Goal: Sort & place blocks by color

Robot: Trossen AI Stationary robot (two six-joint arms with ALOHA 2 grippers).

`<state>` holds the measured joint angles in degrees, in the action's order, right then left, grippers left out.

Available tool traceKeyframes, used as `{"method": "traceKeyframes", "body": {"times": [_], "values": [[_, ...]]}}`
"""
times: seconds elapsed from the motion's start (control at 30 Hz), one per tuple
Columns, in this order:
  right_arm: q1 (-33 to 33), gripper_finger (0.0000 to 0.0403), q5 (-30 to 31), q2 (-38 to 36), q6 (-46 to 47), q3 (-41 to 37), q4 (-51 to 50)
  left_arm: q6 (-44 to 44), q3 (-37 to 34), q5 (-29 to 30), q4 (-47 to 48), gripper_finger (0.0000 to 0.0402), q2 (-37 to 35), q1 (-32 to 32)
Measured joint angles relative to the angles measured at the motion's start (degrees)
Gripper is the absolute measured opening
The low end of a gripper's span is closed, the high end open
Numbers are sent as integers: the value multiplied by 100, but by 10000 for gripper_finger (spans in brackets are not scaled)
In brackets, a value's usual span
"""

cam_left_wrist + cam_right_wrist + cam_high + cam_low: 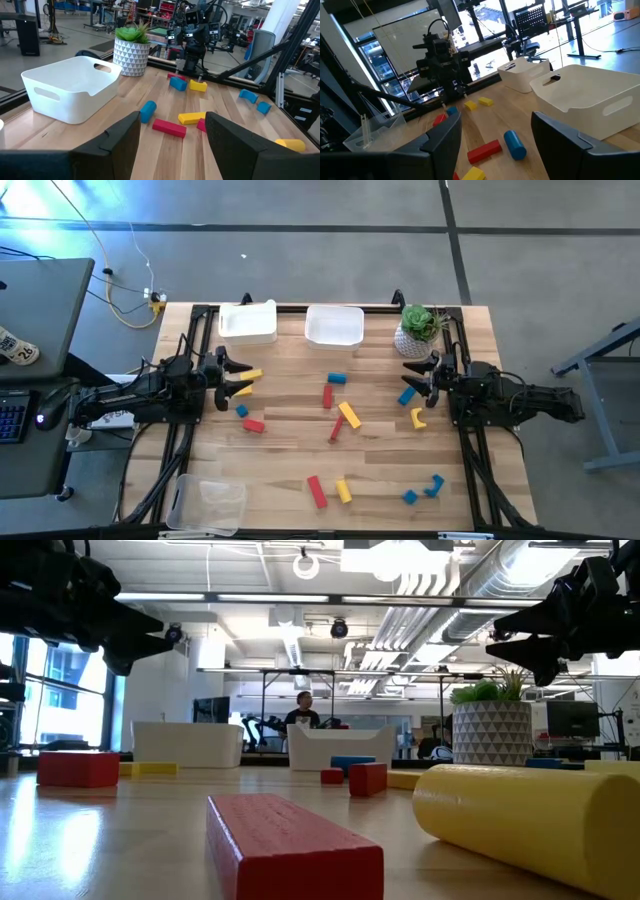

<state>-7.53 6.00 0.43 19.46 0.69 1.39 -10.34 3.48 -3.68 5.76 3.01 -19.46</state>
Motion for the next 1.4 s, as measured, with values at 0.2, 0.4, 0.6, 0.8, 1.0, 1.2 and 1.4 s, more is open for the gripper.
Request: {"method": "traceKeyframes", "body": {"times": [0.2,0.4,0.6,0.8,1.0,1.2,1.4], "values": [[2,226,0,-1,-1,0,2,2,-1,267,-2,210,-2,0],[2,226,228,0,518,-2,83,1,1,437,-2,210,-2,-1],[0,226,1214,-2,1019,-2,182,-584,1,477,-4,210,-1,-1],[0,226,1414,0,498,-2,387,-1097,1,1103,-7,210,-2,2],[0,226,1504,0,225,-2,1077,-766,1,1455,-7,210,-2,-1],[0,226,1490,0,-46,-2,1910,-866,-2,1471,-2,210,-2,-1],[0,226,1477,0,-25,-2,2042,-950,0,1433,7,210,-2,-1]]}}
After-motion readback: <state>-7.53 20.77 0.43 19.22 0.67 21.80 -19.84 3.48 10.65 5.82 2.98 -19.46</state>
